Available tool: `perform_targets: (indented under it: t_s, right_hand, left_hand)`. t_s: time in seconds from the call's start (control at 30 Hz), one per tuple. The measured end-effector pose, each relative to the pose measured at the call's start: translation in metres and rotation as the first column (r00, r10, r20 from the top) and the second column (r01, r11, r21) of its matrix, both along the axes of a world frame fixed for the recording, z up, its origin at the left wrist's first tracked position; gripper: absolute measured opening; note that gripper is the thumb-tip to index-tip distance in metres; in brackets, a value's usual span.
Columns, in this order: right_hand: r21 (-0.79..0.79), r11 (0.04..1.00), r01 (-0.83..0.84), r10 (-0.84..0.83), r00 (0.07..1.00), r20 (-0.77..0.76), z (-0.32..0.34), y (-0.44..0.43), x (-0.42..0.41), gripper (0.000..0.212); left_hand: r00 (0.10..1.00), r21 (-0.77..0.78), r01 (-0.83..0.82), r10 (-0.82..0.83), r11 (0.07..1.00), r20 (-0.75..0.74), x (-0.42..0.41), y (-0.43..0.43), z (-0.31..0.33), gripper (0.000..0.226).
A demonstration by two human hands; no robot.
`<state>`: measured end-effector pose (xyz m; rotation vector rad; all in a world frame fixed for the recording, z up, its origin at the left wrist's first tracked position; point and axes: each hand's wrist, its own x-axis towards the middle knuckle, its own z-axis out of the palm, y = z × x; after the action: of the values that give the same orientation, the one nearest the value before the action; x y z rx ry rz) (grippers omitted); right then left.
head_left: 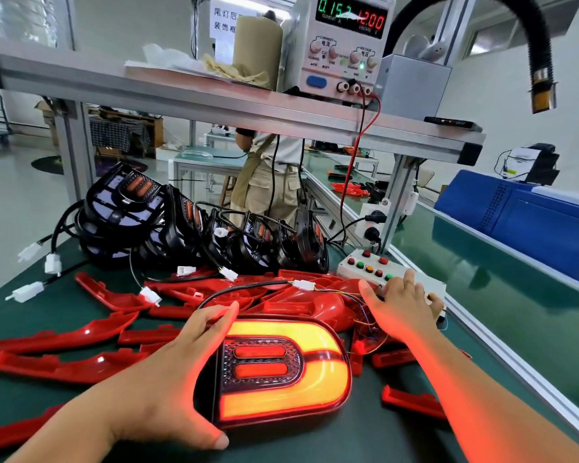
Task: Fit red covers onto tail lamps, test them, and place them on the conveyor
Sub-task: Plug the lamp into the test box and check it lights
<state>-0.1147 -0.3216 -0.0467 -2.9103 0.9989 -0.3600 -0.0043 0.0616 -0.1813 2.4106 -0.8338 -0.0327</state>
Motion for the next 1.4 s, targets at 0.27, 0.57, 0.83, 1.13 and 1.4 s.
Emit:
perform_targets:
  t_s: [0.27,0.57,0.83,1.13,1.4]
  right_hand:
    - [0.022,1.000,-0.002,0.002,1.000,-0.007,-0.001,0.000,0.001,0.092]
    - [0.034,0.999,-0.024,0.024,1.000,-0.003,-0.003,-0.001,0.000,0.091]
    - [0.026,0.999,-0.034,0.035,0.998,-0.053,0.001,-0.003,0.004,0.091]
    - [-0.030,0.975,-0.222,0.218,0.970,-0.104,0.001,0.002,0.032,0.098]
    - [-0.024,0.965,-0.263,0.256,0.954,-0.155,0.003,0.007,0.049,0.103]
  left_hand:
    - [0.991,0.144,0.103,-0.115,0.984,0.074,-0.023,-0.006,0.027,0.161]
    - [0.977,0.019,0.176,-0.177,0.984,0.116,-0.073,-0.004,0.090,0.145]
    - [0.969,0.127,0.224,-0.207,0.966,-0.133,-0.101,-0.004,0.136,0.144]
    - [0.973,0.116,0.227,-0.220,0.967,-0.067,-0.110,-0.006,0.139,0.129]
    - [0.977,0.148,0.215,-0.215,0.965,-0.018,-0.116,-0.008,0.148,0.125]
